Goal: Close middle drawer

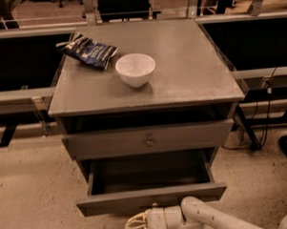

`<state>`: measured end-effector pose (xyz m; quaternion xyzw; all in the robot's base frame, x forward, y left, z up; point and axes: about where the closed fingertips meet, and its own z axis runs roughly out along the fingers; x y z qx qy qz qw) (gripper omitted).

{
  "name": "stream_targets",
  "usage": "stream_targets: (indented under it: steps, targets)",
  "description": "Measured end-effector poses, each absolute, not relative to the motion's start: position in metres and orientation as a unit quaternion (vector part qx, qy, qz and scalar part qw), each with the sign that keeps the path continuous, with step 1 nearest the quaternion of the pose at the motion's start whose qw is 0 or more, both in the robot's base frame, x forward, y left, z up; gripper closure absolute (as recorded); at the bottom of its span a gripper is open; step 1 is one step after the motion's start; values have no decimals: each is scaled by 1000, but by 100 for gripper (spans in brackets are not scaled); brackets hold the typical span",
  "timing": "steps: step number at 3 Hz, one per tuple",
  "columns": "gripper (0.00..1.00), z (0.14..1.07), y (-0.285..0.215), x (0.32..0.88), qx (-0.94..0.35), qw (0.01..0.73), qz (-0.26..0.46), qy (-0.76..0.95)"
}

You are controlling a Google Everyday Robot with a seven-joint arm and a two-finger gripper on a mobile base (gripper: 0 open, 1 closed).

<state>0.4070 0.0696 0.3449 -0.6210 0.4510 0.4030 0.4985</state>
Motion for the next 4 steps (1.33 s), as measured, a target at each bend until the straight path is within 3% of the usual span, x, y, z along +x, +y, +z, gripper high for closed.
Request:
stream_targets:
  steps: [4]
  targets:
    - [100,350,73,464,-643,508,370,437]
